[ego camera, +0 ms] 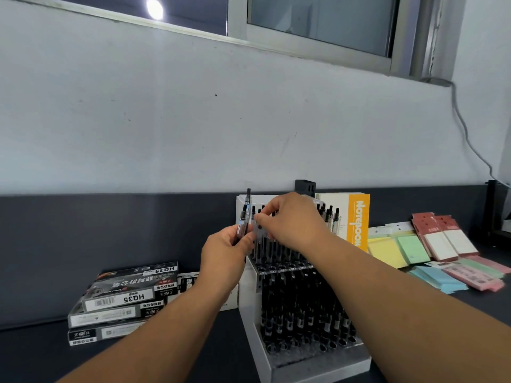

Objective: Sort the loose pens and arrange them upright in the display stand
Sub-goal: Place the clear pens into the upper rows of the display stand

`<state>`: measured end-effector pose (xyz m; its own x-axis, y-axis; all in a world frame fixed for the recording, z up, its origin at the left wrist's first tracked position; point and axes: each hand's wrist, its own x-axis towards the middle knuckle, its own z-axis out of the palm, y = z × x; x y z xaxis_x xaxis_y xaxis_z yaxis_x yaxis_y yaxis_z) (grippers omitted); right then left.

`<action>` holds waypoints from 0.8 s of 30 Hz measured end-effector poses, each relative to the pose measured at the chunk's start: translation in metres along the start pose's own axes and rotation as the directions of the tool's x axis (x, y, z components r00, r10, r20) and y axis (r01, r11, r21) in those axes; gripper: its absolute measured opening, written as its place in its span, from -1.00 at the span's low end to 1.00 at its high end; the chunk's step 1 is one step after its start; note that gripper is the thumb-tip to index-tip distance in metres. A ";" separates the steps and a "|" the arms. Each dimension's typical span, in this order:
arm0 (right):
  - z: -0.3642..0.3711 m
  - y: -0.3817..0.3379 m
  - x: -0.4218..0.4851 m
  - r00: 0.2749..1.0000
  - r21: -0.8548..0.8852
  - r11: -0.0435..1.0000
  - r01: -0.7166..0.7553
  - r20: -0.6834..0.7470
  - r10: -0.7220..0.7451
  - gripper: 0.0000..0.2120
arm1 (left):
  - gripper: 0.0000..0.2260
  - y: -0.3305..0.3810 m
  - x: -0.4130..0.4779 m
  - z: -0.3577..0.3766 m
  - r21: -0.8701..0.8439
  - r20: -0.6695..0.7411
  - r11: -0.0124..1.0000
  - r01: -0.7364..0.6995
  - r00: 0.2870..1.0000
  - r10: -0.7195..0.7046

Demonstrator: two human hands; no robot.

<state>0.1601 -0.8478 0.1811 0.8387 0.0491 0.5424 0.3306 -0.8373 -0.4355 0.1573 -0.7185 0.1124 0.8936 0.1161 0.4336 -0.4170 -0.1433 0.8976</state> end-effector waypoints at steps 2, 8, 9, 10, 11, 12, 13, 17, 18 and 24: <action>0.001 0.000 0.000 1.000 0.002 1.000 0.007 0.004 -0.007 -0.84 | -0.87 0.001 -0.001 0.000 -0.004 0.005 1.000 0.003 1.000 -0.003; -0.016 0.010 -0.002 0.998 0.083 0.995 -0.050 0.041 0.047 -0.84 | -0.88 -0.001 -0.002 -0.002 -0.047 -0.017 0.999 0.014 1.000 -0.014; -0.017 0.010 -0.002 0.996 0.057 0.997 -0.055 0.070 0.051 -0.84 | -0.88 -0.001 -0.003 -0.002 -0.050 -0.018 0.999 0.016 1.000 -0.017; -0.017 0.010 -0.002 0.993 0.038 0.998 -0.059 0.100 0.055 -0.84 | -0.88 -0.001 -0.003 -0.002 -0.056 -0.018 0.998 0.019 1.000 -0.020; -0.017 0.010 -0.001 0.991 0.030 0.998 -0.061 0.118 0.057 -0.84 | -0.88 -0.001 -0.003 -0.002 -0.059 -0.017 0.998 0.022 1.000 -0.023; -0.016 0.010 -0.001 0.991 0.026 0.998 -0.063 0.121 0.060 -0.84 | -0.88 -0.001 -0.003 -0.002 -0.059 -0.014 0.998 0.026 1.000 -0.027; -0.015 0.010 0.000 0.992 0.022 0.998 -0.064 0.110 0.061 -0.82 | -0.87 -0.001 -0.004 -0.002 -0.056 -0.011 0.998 0.028 1.000 -0.029; -0.011 0.011 -0.002 0.997 -0.003 0.998 -0.067 0.024 0.067 -0.76 | -0.87 0.000 -0.005 -0.003 -0.041 -0.014 0.999 0.027 1.000 -0.028; -0.010 0.011 -0.002 0.998 -0.009 0.998 -0.066 0.005 0.066 -0.75 | -0.87 0.001 -0.006 -0.003 -0.043 -0.019 0.999 0.027 0.999 -0.028; -0.005 0.012 -0.005 0.998 0.012 0.998 -0.063 0.000 0.063 -0.78 | -0.89 0.008 -0.013 -0.009 -0.042 -0.023 0.999 -0.017 1.000 0.016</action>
<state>0.1576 -0.8605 0.1773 0.8579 -0.0032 0.5139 0.2828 -0.8319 -0.4774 0.1410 -0.7124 0.1147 0.8826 0.1359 0.4500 -0.4391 -0.1035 0.8924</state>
